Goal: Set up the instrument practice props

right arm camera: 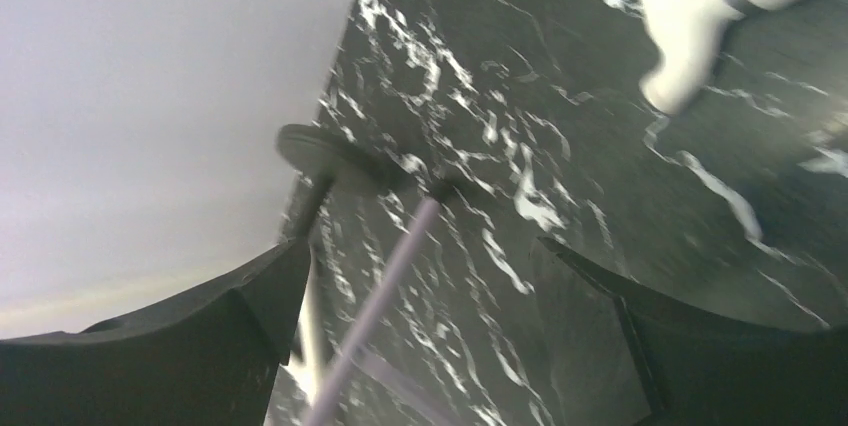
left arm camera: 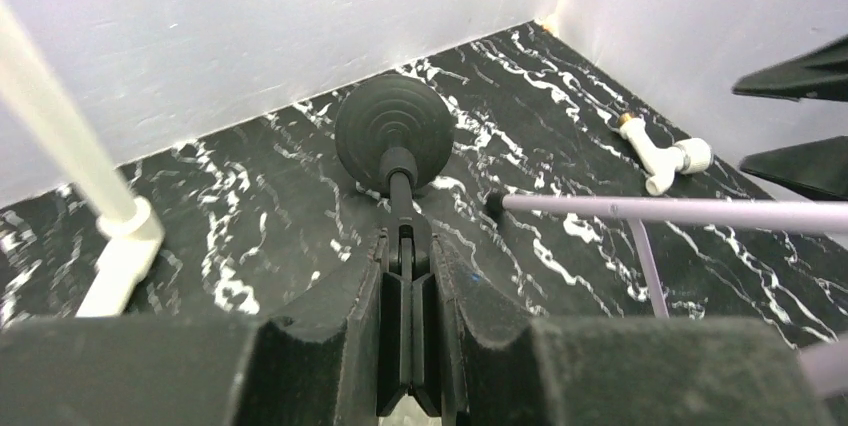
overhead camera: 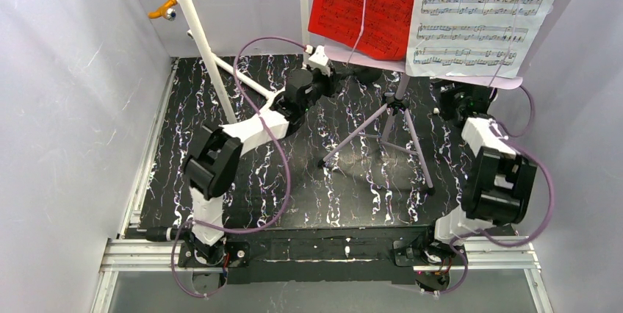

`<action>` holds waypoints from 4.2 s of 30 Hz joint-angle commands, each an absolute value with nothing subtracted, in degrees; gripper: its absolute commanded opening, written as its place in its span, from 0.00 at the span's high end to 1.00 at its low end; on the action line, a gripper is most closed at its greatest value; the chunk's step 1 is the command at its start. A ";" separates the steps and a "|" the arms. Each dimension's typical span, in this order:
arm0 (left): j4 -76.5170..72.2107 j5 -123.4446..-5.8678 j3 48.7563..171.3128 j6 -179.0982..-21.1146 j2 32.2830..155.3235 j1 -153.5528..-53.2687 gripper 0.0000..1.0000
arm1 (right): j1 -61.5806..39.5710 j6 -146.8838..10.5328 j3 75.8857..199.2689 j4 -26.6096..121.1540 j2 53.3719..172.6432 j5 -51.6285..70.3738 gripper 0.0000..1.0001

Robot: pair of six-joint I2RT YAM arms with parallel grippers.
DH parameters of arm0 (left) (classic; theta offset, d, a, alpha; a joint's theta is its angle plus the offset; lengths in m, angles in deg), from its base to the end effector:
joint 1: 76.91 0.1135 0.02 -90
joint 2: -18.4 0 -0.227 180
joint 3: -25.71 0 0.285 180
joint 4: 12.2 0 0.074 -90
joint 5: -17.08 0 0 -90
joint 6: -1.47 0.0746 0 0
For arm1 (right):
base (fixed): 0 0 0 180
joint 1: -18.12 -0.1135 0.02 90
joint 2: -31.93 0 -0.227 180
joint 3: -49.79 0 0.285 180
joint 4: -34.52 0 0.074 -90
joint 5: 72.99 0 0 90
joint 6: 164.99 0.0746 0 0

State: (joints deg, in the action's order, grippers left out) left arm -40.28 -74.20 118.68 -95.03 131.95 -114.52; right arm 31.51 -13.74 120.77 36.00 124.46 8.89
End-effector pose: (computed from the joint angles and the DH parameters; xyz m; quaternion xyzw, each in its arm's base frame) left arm 0.4168 -0.3190 0.2408 0.1687 0.6374 -0.2755 0.6995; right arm 0.4219 -0.0896 0.1778 0.4733 0.6853 0.2772 0.4791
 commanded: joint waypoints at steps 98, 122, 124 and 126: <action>50.03 -108.23 103.01 -109.38 65.13 -96.13 0.02 | -43.49 -64.68 104.41 52.27 84.29 4.01 0.00; 59.00 -119.11 79.90 -151.29 67.61 -57.40 0.02 | -43.49 -67.53 111.33 60.74 85.01 1.11 0.00; 58.76 -119.31 79.00 -153.17 69.14 -55.95 0.02 | -43.49 -67.44 111.47 60.82 84.67 1.00 0.00; 58.60 -119.37 78.00 -155.15 70.97 -54.17 0.02 | -43.49 -67.35 112.00 61.39 84.53 0.94 0.00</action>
